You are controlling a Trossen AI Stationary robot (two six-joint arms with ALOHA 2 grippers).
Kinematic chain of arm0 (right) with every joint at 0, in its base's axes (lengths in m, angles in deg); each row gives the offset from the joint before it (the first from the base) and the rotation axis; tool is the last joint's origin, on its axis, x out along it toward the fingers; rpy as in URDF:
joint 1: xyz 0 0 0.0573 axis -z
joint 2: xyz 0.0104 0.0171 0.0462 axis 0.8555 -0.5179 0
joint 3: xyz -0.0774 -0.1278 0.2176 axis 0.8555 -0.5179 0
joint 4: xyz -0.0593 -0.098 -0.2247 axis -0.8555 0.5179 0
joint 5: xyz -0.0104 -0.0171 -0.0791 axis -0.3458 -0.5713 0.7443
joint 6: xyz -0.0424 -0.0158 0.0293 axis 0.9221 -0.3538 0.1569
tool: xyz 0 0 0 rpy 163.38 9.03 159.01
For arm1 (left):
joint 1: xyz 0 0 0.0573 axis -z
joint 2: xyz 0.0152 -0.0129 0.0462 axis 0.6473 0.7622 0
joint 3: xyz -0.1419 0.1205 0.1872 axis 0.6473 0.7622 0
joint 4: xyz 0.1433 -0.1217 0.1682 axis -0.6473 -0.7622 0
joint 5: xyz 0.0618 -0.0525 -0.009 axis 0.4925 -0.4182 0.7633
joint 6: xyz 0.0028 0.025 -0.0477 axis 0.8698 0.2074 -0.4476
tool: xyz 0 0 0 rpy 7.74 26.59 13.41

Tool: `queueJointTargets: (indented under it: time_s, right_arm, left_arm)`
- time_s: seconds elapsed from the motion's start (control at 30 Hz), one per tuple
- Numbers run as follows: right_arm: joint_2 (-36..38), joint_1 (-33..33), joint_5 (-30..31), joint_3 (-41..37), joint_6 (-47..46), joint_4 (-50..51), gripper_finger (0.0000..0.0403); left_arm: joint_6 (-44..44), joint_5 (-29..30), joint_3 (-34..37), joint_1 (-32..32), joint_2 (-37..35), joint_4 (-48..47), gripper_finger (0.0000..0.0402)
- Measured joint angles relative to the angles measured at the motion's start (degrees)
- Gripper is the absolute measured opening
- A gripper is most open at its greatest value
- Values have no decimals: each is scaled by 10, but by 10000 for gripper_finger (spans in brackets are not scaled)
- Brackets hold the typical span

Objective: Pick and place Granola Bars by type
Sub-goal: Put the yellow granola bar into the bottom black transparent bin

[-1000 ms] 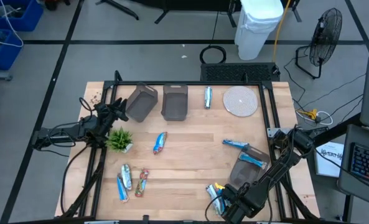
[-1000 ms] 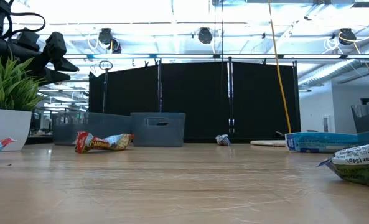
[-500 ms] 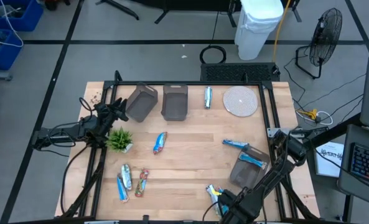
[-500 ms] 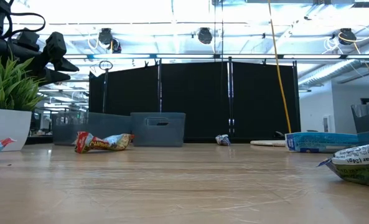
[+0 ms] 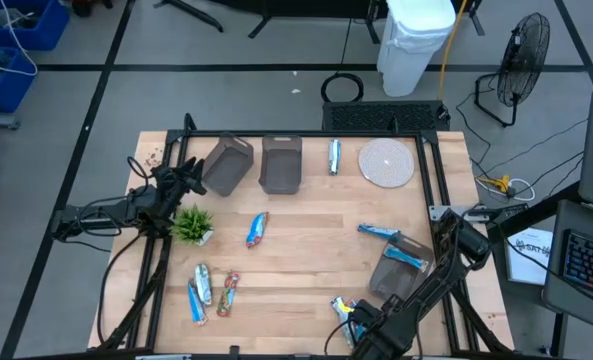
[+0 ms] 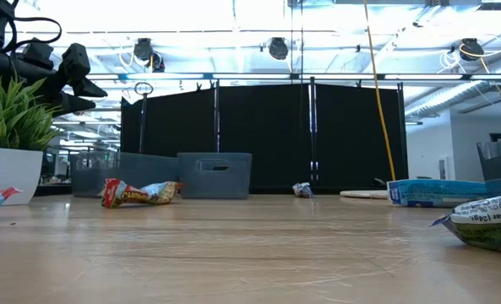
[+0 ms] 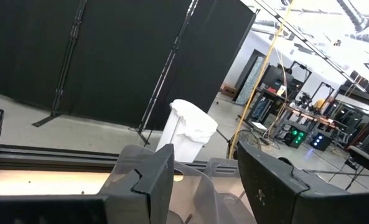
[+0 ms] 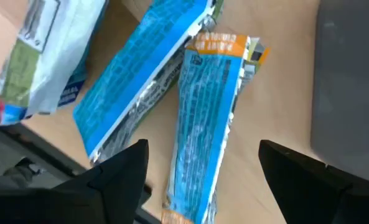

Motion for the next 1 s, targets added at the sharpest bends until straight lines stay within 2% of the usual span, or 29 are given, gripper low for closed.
queueJointTargets:
  time_s: [0.33, 0.5, 0.6, 0.73, 1.0]
  right_arm:
    - [-10, 2, 12, -8, 2, -12, 292]
    - [-10, 4, -6, -17, -13, -22, 290]
    - [-10, 4, -17, -18, -19, -20, 275]
    - [-10, 4, -20, -18, -22, -21, 227]
    - [-10, 5, -34, -18, -20, -23, 88]
  left_arm:
    - [0, 0, 0, 0, 0, 0, 182]
    - [0, 0, 0, 0, 0, 0, 182]
    - [0, 0, 0, 0, 0, 0, 182]
    - [0, 0, 0, 0, 0, 0, 182]
    - [0, 0, 0, 0, 0, 0, 182]
